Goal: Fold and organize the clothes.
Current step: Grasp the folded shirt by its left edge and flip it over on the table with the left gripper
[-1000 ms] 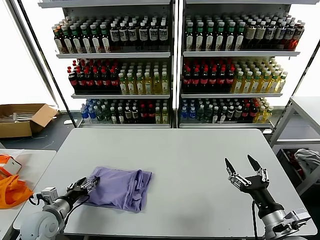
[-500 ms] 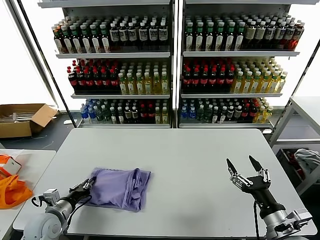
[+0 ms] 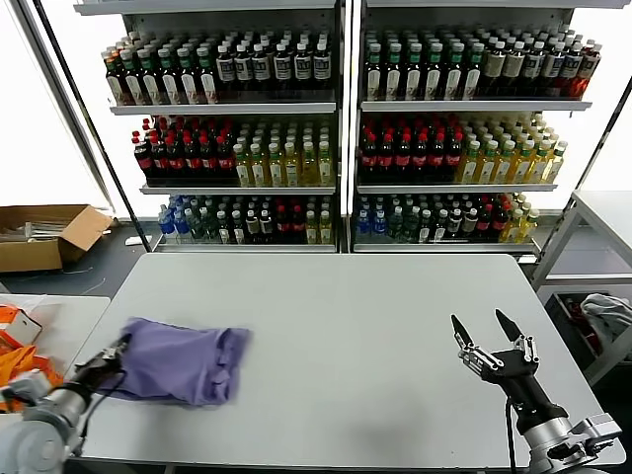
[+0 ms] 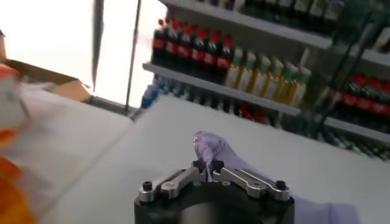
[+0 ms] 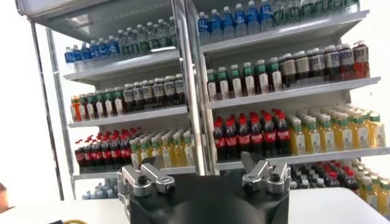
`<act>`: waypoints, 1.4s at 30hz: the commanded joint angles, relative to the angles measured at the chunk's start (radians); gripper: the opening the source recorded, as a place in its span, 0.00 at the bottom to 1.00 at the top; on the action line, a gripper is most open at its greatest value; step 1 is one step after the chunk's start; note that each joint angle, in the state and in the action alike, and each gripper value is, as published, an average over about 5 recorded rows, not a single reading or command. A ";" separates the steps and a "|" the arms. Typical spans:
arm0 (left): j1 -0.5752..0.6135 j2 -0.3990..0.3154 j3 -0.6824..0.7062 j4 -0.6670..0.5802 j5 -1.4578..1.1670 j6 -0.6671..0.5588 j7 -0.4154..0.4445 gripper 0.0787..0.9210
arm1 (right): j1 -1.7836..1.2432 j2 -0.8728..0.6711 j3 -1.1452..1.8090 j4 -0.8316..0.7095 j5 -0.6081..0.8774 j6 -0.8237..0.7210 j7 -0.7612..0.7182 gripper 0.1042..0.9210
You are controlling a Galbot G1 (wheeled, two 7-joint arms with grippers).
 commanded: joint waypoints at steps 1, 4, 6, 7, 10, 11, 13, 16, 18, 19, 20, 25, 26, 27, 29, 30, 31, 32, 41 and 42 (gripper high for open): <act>0.107 0.122 -0.431 -0.099 -0.199 0.084 -0.055 0.03 | -0.002 0.004 -0.004 0.004 0.005 0.001 -0.002 0.88; 0.127 0.139 -0.438 -0.166 -0.223 0.105 -0.092 0.03 | -0.003 0.011 -0.005 0.001 0.006 0.009 -0.004 0.88; 0.126 0.127 -0.400 -0.229 -0.218 0.112 -0.123 0.03 | -0.004 0.020 -0.003 -0.004 0.006 0.018 -0.006 0.88; 0.121 0.113 -0.371 -0.265 -0.212 0.116 -0.144 0.03 | -0.004 0.025 -0.001 -0.007 0.006 0.022 -0.007 0.88; 0.096 0.048 -0.237 -0.373 -0.186 0.124 -0.219 0.03 | -0.009 0.038 0.004 -0.011 0.006 0.033 -0.008 0.88; 0.088 0.018 -0.176 -0.402 -0.166 0.125 -0.239 0.03 | -0.012 0.041 0.007 -0.010 0.005 0.037 -0.009 0.88; 0.079 -0.047 -0.037 -0.437 -0.101 0.125 -0.263 0.03 | -0.020 0.044 0.016 -0.009 0.005 0.043 -0.012 0.88; 0.076 -0.133 0.188 -0.433 -0.017 0.124 -0.291 0.03 | -0.025 0.048 0.039 -0.008 0.008 0.048 -0.013 0.88; 0.065 -0.170 0.342 -0.399 -0.001 0.124 -0.330 0.03 | -0.024 0.048 0.055 -0.007 0.013 0.048 -0.012 0.88; 0.054 -0.183 0.414 -0.372 -0.001 0.124 -0.350 0.03 | -0.022 0.048 0.062 -0.006 0.016 0.047 -0.012 0.88; 0.035 -0.196 0.481 -0.340 -0.004 0.124 -0.373 0.03 | -0.020 0.048 0.067 -0.004 0.018 0.044 -0.011 0.88; -0.126 -0.252 0.725 -0.191 -0.106 0.110 -0.509 0.03 | -0.032 0.042 0.069 0.019 0.013 0.013 -0.007 0.88; -0.165 -0.262 0.751 -0.177 -0.143 0.110 -0.533 0.03 | -0.037 0.040 0.065 0.026 0.010 0.004 -0.005 0.88; -0.203 -0.271 0.771 -0.163 -0.181 0.113 -0.556 0.03 | -0.041 0.038 0.058 0.031 0.003 -0.009 -0.002 0.88; -0.266 -0.285 0.795 -0.138 -0.237 0.115 -0.588 0.03 | -0.045 0.034 0.041 0.035 -0.018 -0.031 0.006 0.88; -0.295 -0.291 0.799 -0.125 -0.256 0.116 -0.604 0.03 | -0.046 0.030 0.030 0.037 -0.033 -0.046 0.010 0.88; -0.318 -0.297 0.800 -0.111 -0.271 0.116 -0.618 0.03 | -0.046 0.025 0.018 0.037 -0.047 -0.059 0.014 0.88; -0.338 -0.301 0.797 -0.100 -0.282 0.115 -0.632 0.03 | -0.046 0.018 0.006 0.038 -0.056 -0.070 0.019 0.88; -0.395 -0.281 0.736 -0.158 -0.426 0.056 -0.678 0.08 | 0.024 -0.052 -0.133 0.030 0.002 -0.227 0.122 0.88; -0.390 -0.277 0.729 -0.178 -0.447 0.049 -0.663 0.10 | 0.043 -0.057 -0.161 0.023 0.015 -0.248 0.140 0.88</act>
